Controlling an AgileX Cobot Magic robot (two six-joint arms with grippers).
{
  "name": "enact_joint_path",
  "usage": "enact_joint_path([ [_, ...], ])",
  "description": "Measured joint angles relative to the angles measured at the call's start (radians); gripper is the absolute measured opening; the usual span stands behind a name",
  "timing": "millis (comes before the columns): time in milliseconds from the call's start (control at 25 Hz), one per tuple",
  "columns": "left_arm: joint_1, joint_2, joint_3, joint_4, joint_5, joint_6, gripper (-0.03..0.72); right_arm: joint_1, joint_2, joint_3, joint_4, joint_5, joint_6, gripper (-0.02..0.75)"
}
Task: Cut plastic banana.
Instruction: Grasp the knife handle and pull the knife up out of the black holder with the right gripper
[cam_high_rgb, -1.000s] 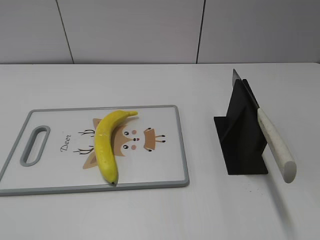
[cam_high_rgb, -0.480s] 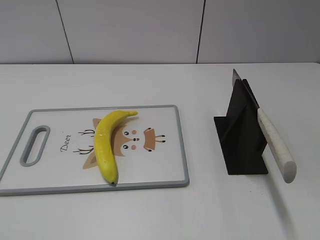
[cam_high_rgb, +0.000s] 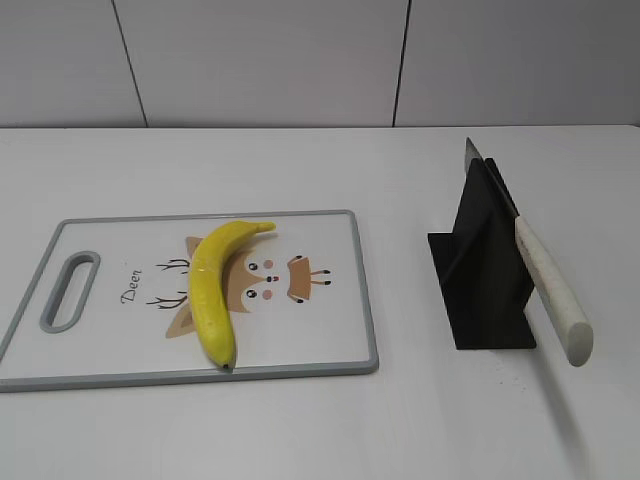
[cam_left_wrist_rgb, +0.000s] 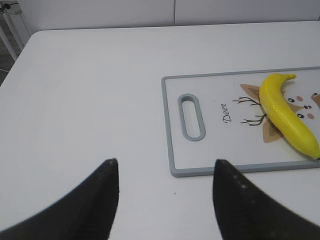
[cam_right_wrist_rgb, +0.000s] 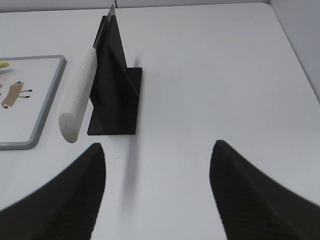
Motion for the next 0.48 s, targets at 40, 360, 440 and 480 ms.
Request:
enact_joint_path([
  [40, 0.0, 0.0, 0.0, 0.0, 0.0, 0.0, 0.569, 0.0, 0.0, 0.0, 0.0, 0.0, 0.0, 0.517],
  [360, 0.0, 0.0, 0.0, 0.0, 0.0, 0.0, 0.567, 0.0, 0.169, -0.097, 0.0, 0.106, 0.0, 0.517],
  [440, 0.0, 0.0, 0.0, 0.0, 0.0, 0.0, 0.567, 0.0, 0.248, -0.145, 0.0, 0.141, 0.0, 0.517],
  [480, 0.0, 0.0, 0.0, 0.0, 0.0, 0.0, 0.567, 0.0, 0.281, -0.166, 0.0, 0.161, 0.01, 0.517],
])
